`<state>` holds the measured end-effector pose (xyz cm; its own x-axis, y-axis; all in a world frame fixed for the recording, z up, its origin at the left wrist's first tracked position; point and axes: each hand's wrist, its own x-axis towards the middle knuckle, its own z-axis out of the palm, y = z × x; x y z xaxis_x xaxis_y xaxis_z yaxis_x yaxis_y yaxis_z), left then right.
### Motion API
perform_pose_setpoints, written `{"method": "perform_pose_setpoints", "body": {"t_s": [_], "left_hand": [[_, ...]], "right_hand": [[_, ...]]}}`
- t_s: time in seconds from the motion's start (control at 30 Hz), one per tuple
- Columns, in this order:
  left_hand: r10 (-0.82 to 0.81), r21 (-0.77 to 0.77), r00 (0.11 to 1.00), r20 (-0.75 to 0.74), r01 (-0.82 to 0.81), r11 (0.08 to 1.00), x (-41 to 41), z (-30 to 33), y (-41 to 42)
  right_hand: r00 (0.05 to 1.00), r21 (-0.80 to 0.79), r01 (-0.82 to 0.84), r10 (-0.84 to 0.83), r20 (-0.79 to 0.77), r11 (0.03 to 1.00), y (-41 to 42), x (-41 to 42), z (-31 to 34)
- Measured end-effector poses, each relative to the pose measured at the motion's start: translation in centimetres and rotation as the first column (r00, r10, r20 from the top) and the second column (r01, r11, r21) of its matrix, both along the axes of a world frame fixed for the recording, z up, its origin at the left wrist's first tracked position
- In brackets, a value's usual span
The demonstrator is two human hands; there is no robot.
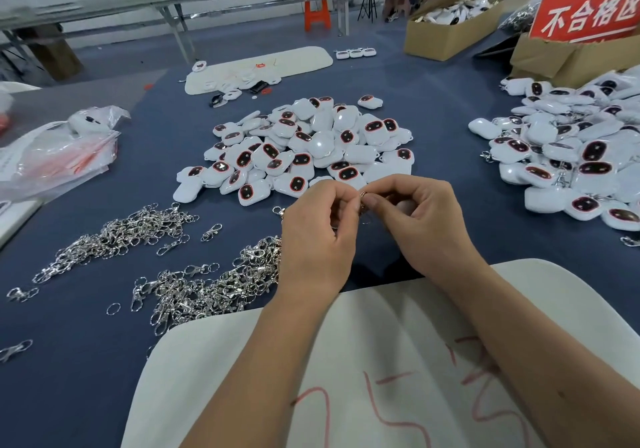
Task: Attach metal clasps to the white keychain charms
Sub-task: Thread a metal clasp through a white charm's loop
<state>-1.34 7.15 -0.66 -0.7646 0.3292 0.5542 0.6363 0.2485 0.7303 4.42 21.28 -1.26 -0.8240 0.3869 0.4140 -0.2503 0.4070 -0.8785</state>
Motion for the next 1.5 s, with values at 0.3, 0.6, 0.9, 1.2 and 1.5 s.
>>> {"method": "perform_pose_setpoints", "body": {"t_s": [0.3, 0.6, 0.9, 1.2, 1.5], "left_hand": [[-0.019, -0.063, 1.000, -0.012, 0.018, 0.998, -0.1, -0.3, -0.3], [0.023, -0.063, 0.997, -0.068, -0.027, 0.998, -0.1, -0.2, -0.2], [-0.017, -0.015, 0.989, -0.149, 0.015, 1.000, -0.1, -0.3, 0.0], [-0.060, -0.019, 0.992, -0.112, 0.058, 0.998, -0.4, -0.5, 0.0], [-0.029, 0.014, 0.999, -0.016, 0.029, 0.999, -0.1, -0.6, 0.2]], "right_hand": [[0.992, 0.321, 0.117, -0.097, -0.076, 0.940, -0.2, 0.3, 0.4], [0.999, 0.214, 0.042, -0.042, -0.004, 0.976, -0.3, -0.1, -0.2], [0.985, -0.185, -0.118, 0.139, 0.106, 0.976, 0.4, 0.1, 0.4], [0.993, 0.248, 0.116, -0.103, -0.066, 0.962, -0.2, 0.1, 0.2], [0.967, 0.465, 0.229, -0.147, -0.207, 0.855, -0.6, -0.1, 0.2]]}}
